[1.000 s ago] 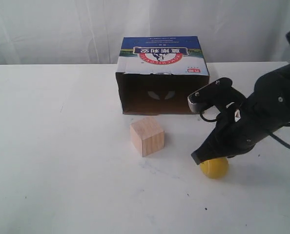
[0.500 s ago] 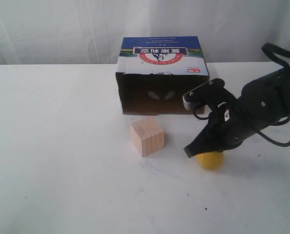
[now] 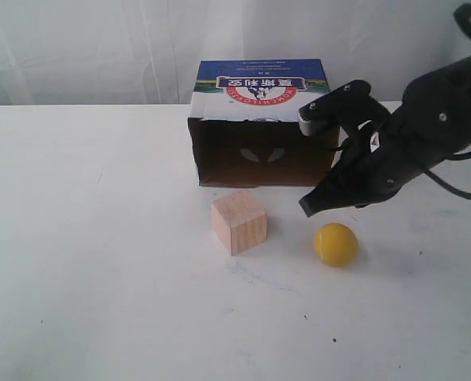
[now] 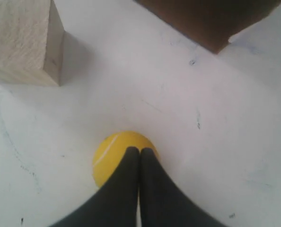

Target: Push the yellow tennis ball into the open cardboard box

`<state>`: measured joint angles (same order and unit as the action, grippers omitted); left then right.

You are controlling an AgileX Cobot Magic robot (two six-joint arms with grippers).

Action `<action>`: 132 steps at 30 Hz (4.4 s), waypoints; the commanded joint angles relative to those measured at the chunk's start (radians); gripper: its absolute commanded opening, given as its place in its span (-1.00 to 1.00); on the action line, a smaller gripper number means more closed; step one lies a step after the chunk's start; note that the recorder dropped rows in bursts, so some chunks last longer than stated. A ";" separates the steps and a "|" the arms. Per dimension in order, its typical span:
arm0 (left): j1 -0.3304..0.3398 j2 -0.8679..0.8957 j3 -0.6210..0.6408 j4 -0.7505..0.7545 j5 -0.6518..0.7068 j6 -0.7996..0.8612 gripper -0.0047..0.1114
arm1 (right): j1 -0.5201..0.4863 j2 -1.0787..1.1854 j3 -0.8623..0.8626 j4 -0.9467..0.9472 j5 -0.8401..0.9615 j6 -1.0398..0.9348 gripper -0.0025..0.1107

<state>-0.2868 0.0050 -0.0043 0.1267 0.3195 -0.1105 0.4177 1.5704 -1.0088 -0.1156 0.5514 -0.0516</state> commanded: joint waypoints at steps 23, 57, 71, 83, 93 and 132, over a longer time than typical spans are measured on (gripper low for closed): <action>-0.005 -0.005 0.004 0.002 0.017 0.002 -0.92 | -0.090 0.333 -0.228 -0.012 -0.100 -0.084 -0.96; -0.005 -0.005 0.004 0.002 0.017 0.002 -0.92 | 0.000 -0.269 0.286 0.016 -0.347 0.081 -0.96; -0.005 -0.005 0.004 0.002 0.017 0.002 -0.92 | -0.020 -0.630 0.669 0.083 -0.713 0.081 -0.96; -0.005 -0.005 0.004 0.002 0.017 0.002 -0.92 | -0.042 -1.060 0.919 0.083 -0.706 0.107 -0.96; -0.005 -0.005 0.004 0.002 0.017 0.002 -0.92 | -0.096 -1.338 1.009 0.083 -0.562 0.108 -0.96; -0.005 -0.005 0.004 0.002 0.017 0.002 -0.92 | -0.164 -1.445 1.009 0.071 -0.432 0.029 -0.96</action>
<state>-0.2868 0.0050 -0.0043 0.1267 0.3195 -0.1105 0.2601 0.1296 -0.0056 -0.0382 0.1199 0.0000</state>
